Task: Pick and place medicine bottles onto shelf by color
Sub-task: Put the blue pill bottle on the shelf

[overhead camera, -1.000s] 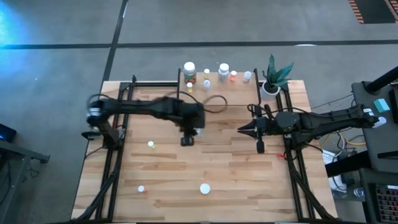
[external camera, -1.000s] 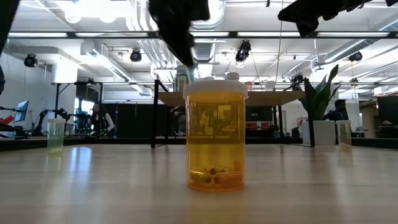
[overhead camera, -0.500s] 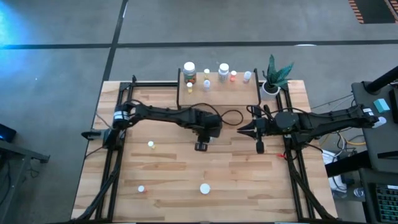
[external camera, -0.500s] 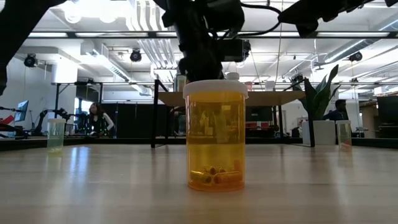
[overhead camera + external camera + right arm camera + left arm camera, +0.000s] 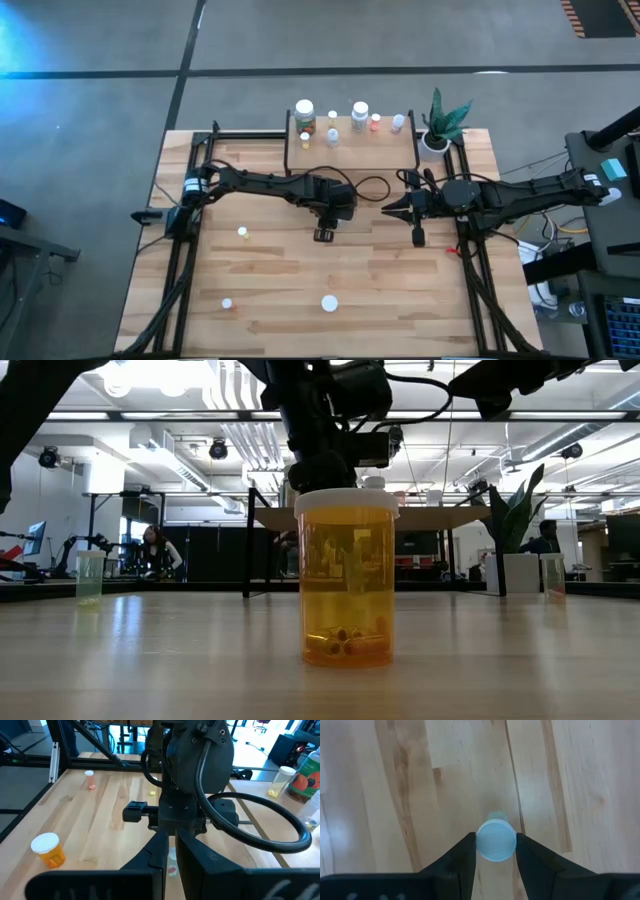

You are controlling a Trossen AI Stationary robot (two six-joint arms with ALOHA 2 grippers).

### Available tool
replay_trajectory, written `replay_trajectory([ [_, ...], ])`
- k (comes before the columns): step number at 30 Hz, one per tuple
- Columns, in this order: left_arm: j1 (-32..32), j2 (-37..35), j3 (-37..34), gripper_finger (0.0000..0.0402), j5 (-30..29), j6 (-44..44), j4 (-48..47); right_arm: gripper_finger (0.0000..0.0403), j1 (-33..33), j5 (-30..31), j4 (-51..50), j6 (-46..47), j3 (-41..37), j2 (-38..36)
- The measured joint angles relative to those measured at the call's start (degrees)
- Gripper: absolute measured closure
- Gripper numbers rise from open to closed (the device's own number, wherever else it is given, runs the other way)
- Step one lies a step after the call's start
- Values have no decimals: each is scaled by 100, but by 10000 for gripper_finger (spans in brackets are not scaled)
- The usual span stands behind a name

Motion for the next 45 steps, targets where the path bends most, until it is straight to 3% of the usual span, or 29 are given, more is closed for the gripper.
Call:
replay_trajectory([
  [17, 0, 82, -21, 285, 0, -52, -1, 376, 0, 0, 0, 0, 0, 0],
  [29, -3, -217, 1, 179, 7, -40, -6, 376, 0, 0, -30, -109, 0, 0],
  [35, -27, -926, -151, 182, 72, -25, -6, 376, 0, 0, -241, -161, -16, 35],
  [40, -116, -1994, -1226, 221, 227, -321, 1141, 365, -2, 0, -60, -62, -208, 435],
  [45, -328, -3392, -3154, 270, 436, -617, 3552, 316, -12, 246, 587, 349, -282, 1213],
])
